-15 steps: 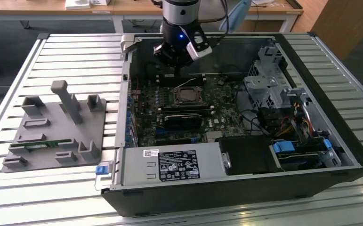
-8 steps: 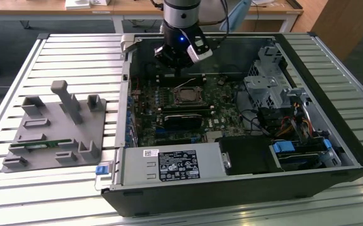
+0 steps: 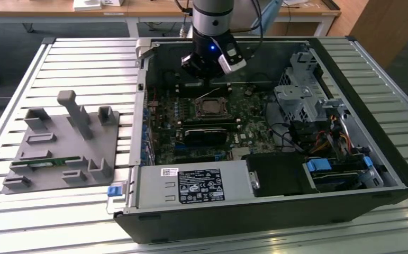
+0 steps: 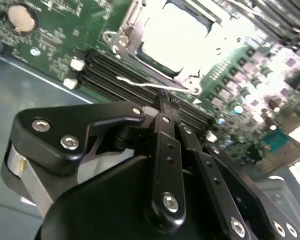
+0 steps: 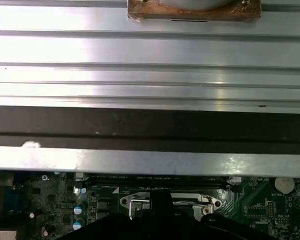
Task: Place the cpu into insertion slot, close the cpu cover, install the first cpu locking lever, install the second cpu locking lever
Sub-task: 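Install the first cpu locking lever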
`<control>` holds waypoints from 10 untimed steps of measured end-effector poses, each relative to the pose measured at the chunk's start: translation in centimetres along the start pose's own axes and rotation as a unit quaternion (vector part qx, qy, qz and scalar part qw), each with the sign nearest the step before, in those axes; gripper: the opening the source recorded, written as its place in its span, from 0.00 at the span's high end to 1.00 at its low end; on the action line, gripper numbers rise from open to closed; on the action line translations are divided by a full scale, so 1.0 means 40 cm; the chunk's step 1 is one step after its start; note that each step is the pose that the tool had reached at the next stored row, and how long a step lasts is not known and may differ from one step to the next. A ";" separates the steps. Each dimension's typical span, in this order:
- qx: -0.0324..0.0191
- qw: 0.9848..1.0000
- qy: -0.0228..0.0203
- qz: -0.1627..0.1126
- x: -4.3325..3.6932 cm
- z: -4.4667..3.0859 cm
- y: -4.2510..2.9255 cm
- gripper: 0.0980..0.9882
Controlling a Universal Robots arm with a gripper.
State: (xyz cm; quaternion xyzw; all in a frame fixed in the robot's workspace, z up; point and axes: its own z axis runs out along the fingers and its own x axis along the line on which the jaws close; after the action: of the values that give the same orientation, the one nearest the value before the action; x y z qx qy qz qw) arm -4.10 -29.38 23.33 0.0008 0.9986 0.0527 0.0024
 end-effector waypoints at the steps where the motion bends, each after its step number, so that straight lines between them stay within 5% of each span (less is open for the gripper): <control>1: -0.003 1.000 0.000 0.000 -0.001 0.002 0.000 0.99; 5: -0.012 1.000 0.000 0.000 -0.004 0.010 -0.001 0.99; 10: -0.009 1.000 0.000 0.000 -0.011 0.019 -0.001 0.99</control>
State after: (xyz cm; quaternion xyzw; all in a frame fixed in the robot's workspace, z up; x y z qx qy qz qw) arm -3.63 -29.35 22.58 0.0004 0.9981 0.0615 0.0024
